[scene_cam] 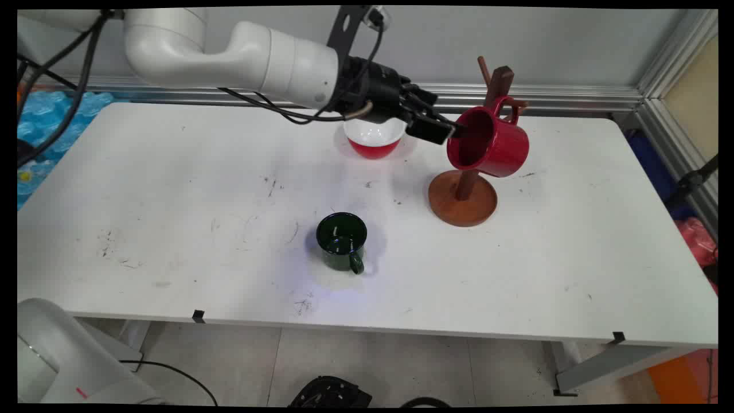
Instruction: Pick up the red mug from the rack, then place the picked object on the table
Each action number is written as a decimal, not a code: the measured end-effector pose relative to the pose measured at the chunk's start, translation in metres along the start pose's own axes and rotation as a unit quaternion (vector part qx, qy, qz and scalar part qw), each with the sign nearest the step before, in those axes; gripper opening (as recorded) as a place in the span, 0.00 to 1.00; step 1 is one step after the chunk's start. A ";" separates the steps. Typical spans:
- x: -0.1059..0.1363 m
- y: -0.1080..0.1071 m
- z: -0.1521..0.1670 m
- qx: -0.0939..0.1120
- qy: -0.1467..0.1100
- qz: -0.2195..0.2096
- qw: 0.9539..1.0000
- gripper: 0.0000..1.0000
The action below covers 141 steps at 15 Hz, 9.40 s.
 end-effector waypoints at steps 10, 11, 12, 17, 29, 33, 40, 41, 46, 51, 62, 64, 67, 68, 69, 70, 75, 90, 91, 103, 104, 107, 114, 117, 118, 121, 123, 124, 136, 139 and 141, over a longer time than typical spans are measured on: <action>0.010 0.033 0.007 -0.055 0.029 -0.010 0.998 1.00; 0.011 0.035 0.007 -0.059 0.031 -0.011 0.998 1.00; 0.012 0.037 0.007 -0.061 0.032 -0.012 0.998 1.00; 0.011 0.043 0.012 -0.072 0.033 -0.019 0.997 1.00; -0.001 0.041 0.027 -0.087 0.028 -0.064 0.994 1.00; -0.003 0.038 0.031 -0.088 0.026 -0.068 0.994 1.00; -0.006 0.030 0.037 -0.080 0.024 -0.069 0.994 1.00; -0.006 0.029 0.038 -0.079 0.023 -0.069 0.994 1.00; -0.010 0.025 0.043 -0.075 0.019 -0.070 0.995 1.00; -0.014 0.022 0.047 -0.073 0.014 -0.070 0.995 1.00; -0.017 0.020 0.054 -0.072 0.009 -0.069 0.995 0.00; -0.018 0.021 0.054 -0.073 0.009 -0.069 0.995 0.00; -0.017 0.021 0.054 -0.075 0.008 -0.069 0.995 0.00; -0.017 0.022 0.053 -0.075 0.008 -0.069 0.995 0.00; -0.017 0.022 0.053 -0.076 0.009 -0.069 0.995 0.00; -0.016 0.022 0.053 -0.076 0.010 -0.069 0.995 0.00; -0.011 0.023 0.051 -0.078 0.013 -0.068 0.995 0.00; 0.000 0.034 0.035 -0.089 0.014 -0.070 0.994 0.00; 0.001 0.036 0.034 -0.090 0.013 -0.070 0.993 0.00; 0.010 0.050 0.022 -0.106 0.015 -0.074 0.992 0.00; 0.011 0.051 0.021 -0.107 0.015 -0.074 0.991 0.00; 0.014 0.053 0.018 -0.110 0.016 -0.075 0.991 0.00; 0.018 0.058 0.008 -0.118 0.016 -0.075 0.990 0.00; 0.018 0.058 0.001 -0.123 0.014 -0.073 0.990 0.00; 0.018 0.057 -0.002 -0.124 0.013 -0.072 0.990 0.00; 0.018 0.054 -0.010 -0.126 0.009 -0.066 0.990 0.00; 0.018 0.051 -0.014 -0.126 0.010 -0.068 0.990 0.00; 0.021 0.055 -0.020 -0.150 0.022 -0.071 0.986 0.00; 0.032 0.051 -0.044 -0.180 0.017 -0.014 0.983 0.00; 0.026 0.036 -0.045 -0.158 -0.003 -0.001 0.987 0.00; 0.023 0.027 -0.046 -0.146 -0.017 0.009 0.989 0.00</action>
